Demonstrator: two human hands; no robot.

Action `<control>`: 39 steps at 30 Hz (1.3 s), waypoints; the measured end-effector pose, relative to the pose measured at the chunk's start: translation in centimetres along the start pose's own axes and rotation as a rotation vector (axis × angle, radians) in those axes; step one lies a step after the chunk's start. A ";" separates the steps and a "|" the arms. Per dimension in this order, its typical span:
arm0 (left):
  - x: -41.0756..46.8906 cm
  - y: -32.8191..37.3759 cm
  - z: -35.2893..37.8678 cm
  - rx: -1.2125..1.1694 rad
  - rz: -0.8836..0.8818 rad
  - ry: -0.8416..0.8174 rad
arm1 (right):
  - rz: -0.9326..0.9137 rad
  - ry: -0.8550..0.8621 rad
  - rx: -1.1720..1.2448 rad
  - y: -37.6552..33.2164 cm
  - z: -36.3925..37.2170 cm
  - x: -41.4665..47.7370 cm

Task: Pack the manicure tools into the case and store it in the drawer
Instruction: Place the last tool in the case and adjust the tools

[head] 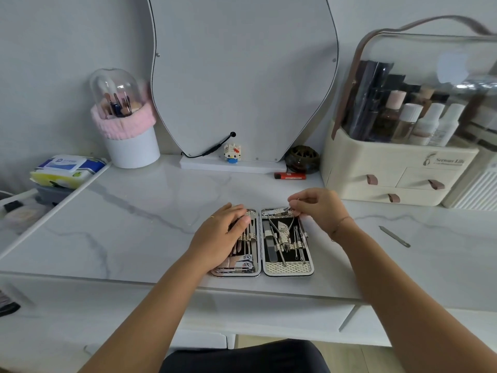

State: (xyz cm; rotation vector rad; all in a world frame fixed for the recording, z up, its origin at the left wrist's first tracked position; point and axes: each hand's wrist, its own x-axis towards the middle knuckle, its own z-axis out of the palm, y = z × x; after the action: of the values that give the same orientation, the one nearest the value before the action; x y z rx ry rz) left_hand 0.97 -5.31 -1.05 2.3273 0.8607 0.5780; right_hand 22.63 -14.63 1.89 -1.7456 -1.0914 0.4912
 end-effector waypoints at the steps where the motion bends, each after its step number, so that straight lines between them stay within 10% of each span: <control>1: 0.0 0.0 0.0 0.002 0.000 0.001 | -0.019 -0.008 -0.046 -0.1 0.0 0.1; 16: 0.1 0.0 0.0 -0.018 -0.008 0.003 | -0.249 -0.211 -0.623 -2.4 2.4 0.6; 29: -0.4 0.7 -0.4 -0.042 -0.012 0.003 | 0.197 0.453 -0.554 4.8 -10.9 -5.8; 39: -0.7 1.0 -0.4 -0.021 -0.027 0.014 | 0.319 0.411 -0.639 5.9 -11.4 -7.1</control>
State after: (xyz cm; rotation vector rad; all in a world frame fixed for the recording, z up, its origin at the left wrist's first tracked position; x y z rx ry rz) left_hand 0.72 -6.25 -0.21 2.2913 0.8873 0.5898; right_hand 30.01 -27.29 0.56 -2.4638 -0.7093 -0.0576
